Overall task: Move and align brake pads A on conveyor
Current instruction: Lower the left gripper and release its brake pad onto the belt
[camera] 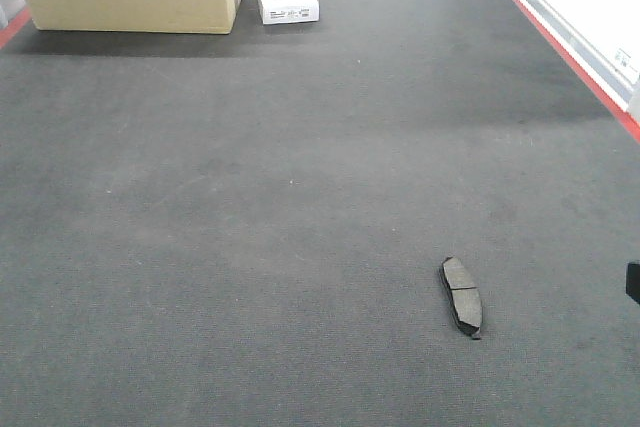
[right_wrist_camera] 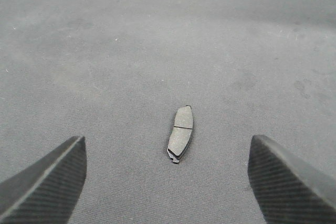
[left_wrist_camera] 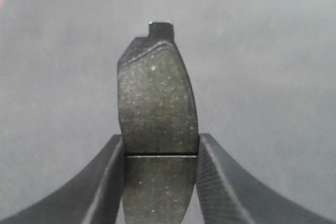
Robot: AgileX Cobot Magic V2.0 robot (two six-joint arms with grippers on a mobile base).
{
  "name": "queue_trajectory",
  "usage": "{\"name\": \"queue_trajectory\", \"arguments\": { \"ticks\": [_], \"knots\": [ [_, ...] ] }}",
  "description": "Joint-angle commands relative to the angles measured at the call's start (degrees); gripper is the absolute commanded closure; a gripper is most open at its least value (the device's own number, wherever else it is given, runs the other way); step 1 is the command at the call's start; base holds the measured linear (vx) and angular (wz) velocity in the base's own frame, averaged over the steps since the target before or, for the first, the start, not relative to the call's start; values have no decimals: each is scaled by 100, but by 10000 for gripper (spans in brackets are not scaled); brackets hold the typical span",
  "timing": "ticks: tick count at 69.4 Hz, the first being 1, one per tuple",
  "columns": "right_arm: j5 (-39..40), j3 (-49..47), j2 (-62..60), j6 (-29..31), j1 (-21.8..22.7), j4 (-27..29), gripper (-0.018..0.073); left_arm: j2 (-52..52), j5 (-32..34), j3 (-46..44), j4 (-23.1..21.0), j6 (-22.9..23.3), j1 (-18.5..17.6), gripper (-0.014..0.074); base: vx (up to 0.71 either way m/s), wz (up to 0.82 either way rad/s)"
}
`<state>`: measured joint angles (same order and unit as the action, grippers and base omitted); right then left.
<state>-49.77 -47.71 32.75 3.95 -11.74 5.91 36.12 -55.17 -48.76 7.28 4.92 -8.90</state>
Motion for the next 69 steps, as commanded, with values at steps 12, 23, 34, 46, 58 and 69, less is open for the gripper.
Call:
{"name": "queue_trajectory", "arguments": {
  "ticks": [12, 23, 34, 46, 58, 69],
  "knots": [
    [397, -123, 16, 41, 25, -1, -32, 1704, 646, -564, 11, 61, -23, 602, 0, 0],
    [397, -123, 16, 41, 25, -1, -32, 2799, 912, -881, 13, 61, -5, 602, 0, 0],
    [397, -123, 16, 41, 25, -1, -32, 3697, 968, -998, 7, 43, -5, 602, 0, 0],
    [397, -123, 16, 40, 25, -7, -32, 4527, 981, -998, 1, 10, 230, 602, 0, 0],
    [397, -123, 16, 40, 25, -7, -32, 5032, 1047, -998, -3, -10, 679, 602, 0, 0],
    [397, -123, 16, 40, 25, -7, -32, 5441, 1115, -998, 5, -293, 926, 602, 0, 0]
  ]
}}
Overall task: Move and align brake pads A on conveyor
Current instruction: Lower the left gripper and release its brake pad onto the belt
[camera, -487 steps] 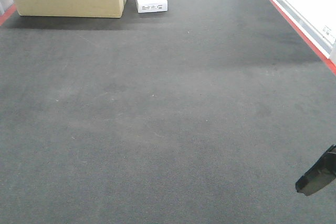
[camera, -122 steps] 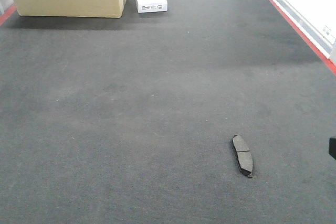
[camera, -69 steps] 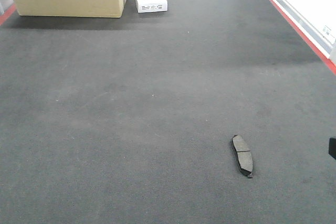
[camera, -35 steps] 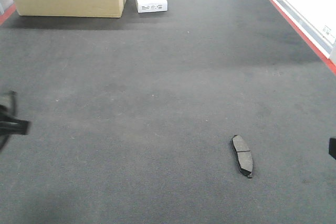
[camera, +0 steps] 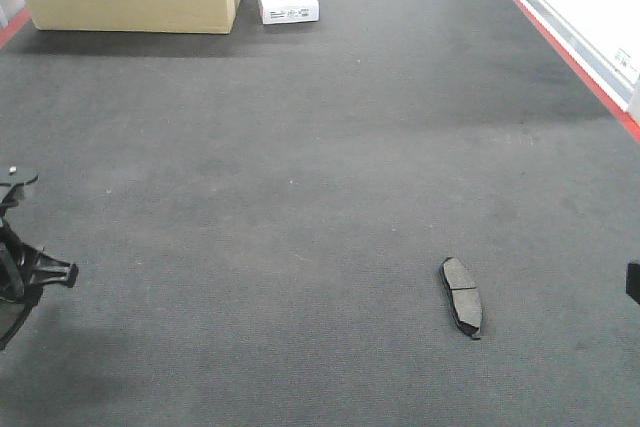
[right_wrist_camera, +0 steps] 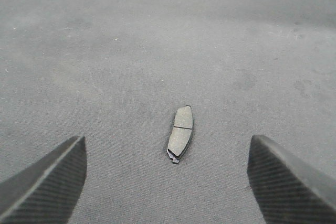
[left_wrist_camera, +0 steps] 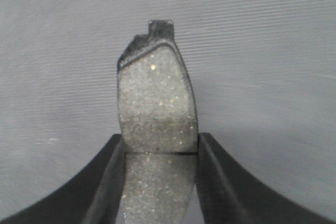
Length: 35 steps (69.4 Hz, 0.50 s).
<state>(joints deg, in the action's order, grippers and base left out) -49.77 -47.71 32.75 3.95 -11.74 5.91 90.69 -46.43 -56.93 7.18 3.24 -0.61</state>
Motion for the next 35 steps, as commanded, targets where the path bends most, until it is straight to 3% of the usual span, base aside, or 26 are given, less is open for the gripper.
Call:
{"name": "queue_trajectory", "arguments": {
  "ticks": [1, 35],
  "knots": [
    [397, -123, 16, 40, 25, -7, -32, 45, 241, -181, 15, -125, 111, 602, 0, 0],
    [397, -123, 16, 40, 25, -7, -32, 590, 1095, -186, -302, -71, 282, 602, 0, 0]
  ]
}}
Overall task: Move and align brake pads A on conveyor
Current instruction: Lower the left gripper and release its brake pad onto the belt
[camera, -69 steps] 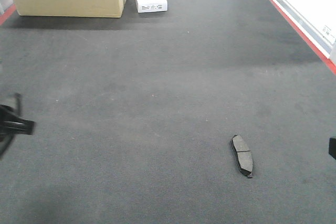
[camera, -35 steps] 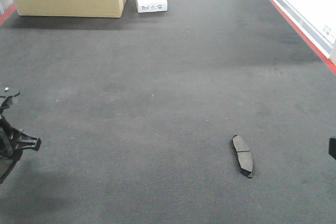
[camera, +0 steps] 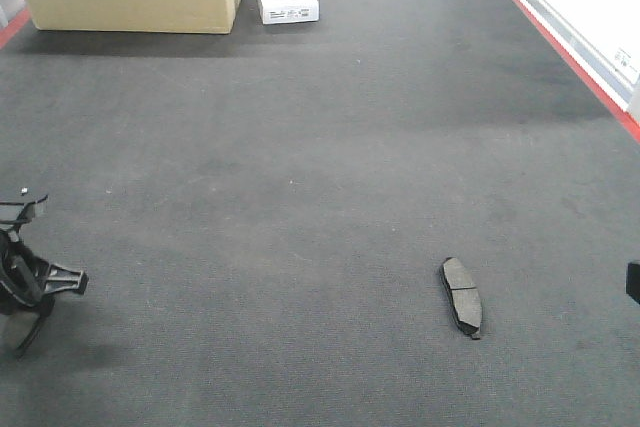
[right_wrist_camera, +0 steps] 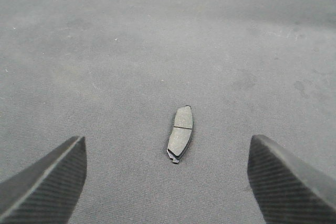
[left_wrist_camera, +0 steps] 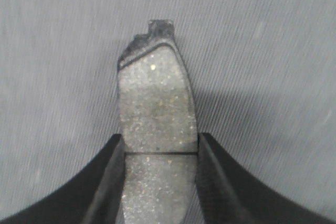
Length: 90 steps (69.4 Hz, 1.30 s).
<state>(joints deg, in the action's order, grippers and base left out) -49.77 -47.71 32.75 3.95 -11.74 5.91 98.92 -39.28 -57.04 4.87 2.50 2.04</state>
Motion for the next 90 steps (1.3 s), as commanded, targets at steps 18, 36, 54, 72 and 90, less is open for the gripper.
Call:
{"name": "queue_trajectory", "arguments": {
  "ticks": [18, 36, 54, 72, 90],
  "knots": [
    [397, -123, 16, 40, 25, -7, -32, -95, 458, -175, -94, 3, 33, 602, 0, 0],
    [397, -123, 16, 40, 25, -7, -32, 90, 359, -175, -298, 3, 33, 601, 0, 0],
    [397, -123, 16, 40, 25, -7, -32, 90, 299, -175, -313, -19, 33, 472, 0, 0],
    [397, -123, 16, 40, 25, -7, -32, 71, 242, -175, -356, -355, 33, 98, 0, 0],
    [397, -123, 16, 40, 25, -7, -32, -145, 229, -182, -343, -512, 33, -29, 0, 0]
  ]
}}
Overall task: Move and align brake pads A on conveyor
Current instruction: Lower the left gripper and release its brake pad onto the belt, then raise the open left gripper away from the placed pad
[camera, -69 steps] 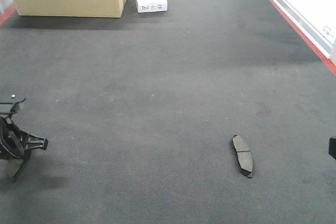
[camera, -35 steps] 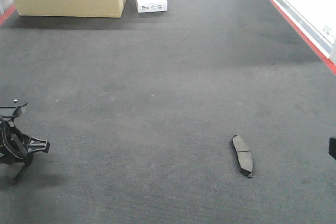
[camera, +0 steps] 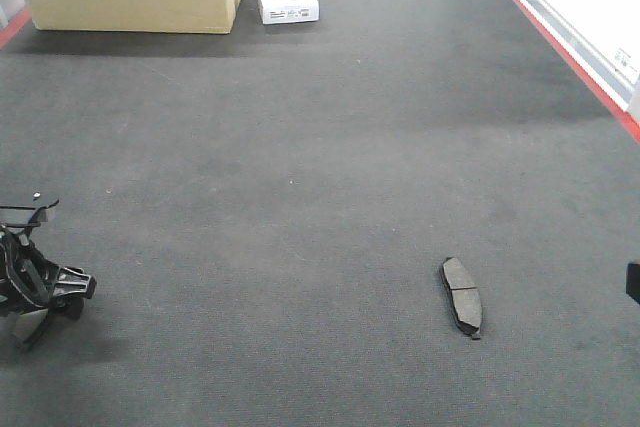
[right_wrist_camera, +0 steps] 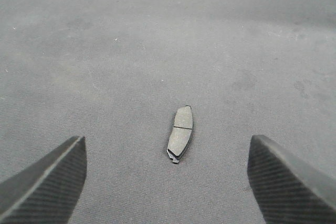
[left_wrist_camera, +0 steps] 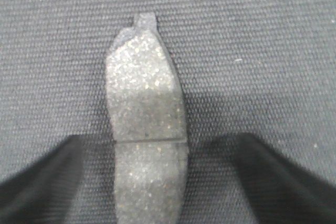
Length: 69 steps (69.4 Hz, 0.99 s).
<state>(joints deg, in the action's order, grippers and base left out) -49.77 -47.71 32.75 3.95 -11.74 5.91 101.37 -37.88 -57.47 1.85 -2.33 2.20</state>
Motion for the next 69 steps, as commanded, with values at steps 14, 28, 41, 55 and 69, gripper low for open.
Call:
{"name": "queue_trajectory", "arguments": {
  "ticks": [14, 28, 41, 55, 69],
  "knots": [
    [397, -123, 16, 40, 25, -7, -32, -965, 148, -139, -73, -475, 16, 15, 0, 0],
    [397, -123, 16, 40, 25, -7, -32, -1837, 121, -132, -80, -484, 16, 30, 0, 0],
    [397, -123, 16, 40, 25, -7, -32, -2888, 144, -104, -773, -1091, 11, 30, 0, 0],
    [397, -123, 16, 40, 25, -7, -32, -4096, 259, -104, -2045, -2156, 11, 30, 0, 0],
    [397, -123, 16, 40, 25, -7, -32, -5053, -100, -104, -1993, -2151, 11, 30, 0, 0]
  ]
}}
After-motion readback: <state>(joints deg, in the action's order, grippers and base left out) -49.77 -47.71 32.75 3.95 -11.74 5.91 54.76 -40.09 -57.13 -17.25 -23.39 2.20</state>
